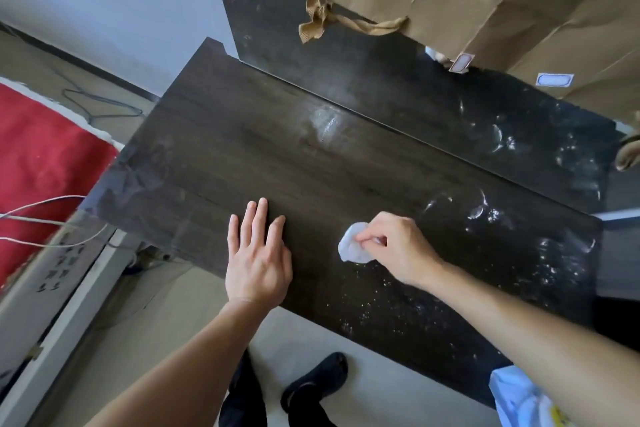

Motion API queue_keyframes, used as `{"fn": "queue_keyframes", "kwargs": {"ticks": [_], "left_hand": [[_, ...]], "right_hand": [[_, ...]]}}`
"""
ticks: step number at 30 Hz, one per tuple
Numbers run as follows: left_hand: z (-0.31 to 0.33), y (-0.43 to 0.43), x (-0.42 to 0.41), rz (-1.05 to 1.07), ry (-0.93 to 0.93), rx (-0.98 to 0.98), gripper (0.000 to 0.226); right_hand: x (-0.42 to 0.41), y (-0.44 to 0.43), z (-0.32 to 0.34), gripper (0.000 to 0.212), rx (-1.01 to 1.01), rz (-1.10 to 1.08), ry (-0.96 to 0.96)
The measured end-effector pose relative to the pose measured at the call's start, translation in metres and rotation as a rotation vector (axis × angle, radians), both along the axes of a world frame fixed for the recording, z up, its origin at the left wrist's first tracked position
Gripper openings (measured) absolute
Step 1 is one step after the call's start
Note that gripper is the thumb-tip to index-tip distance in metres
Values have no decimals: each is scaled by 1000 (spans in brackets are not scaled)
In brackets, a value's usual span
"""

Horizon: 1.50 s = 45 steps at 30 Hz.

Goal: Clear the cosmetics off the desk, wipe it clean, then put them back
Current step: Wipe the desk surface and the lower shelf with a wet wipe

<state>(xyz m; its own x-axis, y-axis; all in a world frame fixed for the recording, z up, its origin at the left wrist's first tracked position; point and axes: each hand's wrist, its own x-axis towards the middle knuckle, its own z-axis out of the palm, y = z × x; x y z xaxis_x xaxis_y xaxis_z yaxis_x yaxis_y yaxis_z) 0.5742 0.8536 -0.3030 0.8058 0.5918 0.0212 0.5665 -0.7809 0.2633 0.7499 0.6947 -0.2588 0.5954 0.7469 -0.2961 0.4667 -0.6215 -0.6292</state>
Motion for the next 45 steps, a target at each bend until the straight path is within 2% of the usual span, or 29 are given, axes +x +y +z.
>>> {"fn": "queue_keyframes", "kwargs": {"ticks": [3, 6, 8, 11, 13, 15, 17, 21, 24, 26, 29, 31, 32, 34, 36, 38, 39, 42, 45], "left_hand": [[-1, 1, 0, -12, 8, -3, 46], [-1, 1, 0, -18, 2, -1, 45], [-2, 1, -1, -20, 3, 2, 45], [-2, 2, -2, -22, 25, -1, 46], [-2, 2, -1, -25, 35, -2, 47], [-1, 2, -2, -23, 24, -13, 47], [0, 2, -1, -18, 7, -16, 46], [1, 1, -1, -13, -11, -13, 44], [1, 0, -1, -18, -22, -22, 44], [1, 1, -1, -14, -15, -19, 44], [1, 1, -2, -21, -12, -24, 45], [1, 1, -2, -24, -19, -28, 46], [1, 1, -2, -22, -25, -31, 47], [1, 1, -1, -17, -31, -36, 48], [0, 1, -1, -19, -35, -41, 48], [0, 1, -2, -21, -49, -42, 48], [0, 1, -3, -23, -54, -40, 48], [-1, 2, -4, -25, -67, -44, 49], [-1, 4, -4, -21, -85, -63, 50]], "right_hand": [[68, 26, -9, 16, 21, -284, -287], [101, 58, -19, 25, -37, -466, -368], [70, 60, -25, 22, -20, -379, -354], [-21, 19, -24, 14, 126, -116, -273], [-72, -17, -15, 17, 130, 10, -149], [-86, -36, -6, 16, 112, 79, 19], [-55, -31, -3, 17, 129, -11, -6], [43, -9, -9, 13, 28, -386, -325], [26, -3, -22, 14, -22, -481, -343], [-28, -9, -28, 14, 44, -377, -322], [-105, -34, -19, 9, 100, -94, -101], [-114, -43, -7, 9, 84, 28, 96], [-101, -41, -5, 9, 84, 45, 131], [-60, -22, -6, 14, 118, -67, 10], [-14, 4, -12, 17, 80, -291, -186], [3, 26, -20, 18, 11, -431, -260], [-4, 35, -24, 17, 4, -431, -279], [-61, 32, -28, 16, 82, -180, -315], [-111, -10, -18, 16, 104, 67, -170]]}}
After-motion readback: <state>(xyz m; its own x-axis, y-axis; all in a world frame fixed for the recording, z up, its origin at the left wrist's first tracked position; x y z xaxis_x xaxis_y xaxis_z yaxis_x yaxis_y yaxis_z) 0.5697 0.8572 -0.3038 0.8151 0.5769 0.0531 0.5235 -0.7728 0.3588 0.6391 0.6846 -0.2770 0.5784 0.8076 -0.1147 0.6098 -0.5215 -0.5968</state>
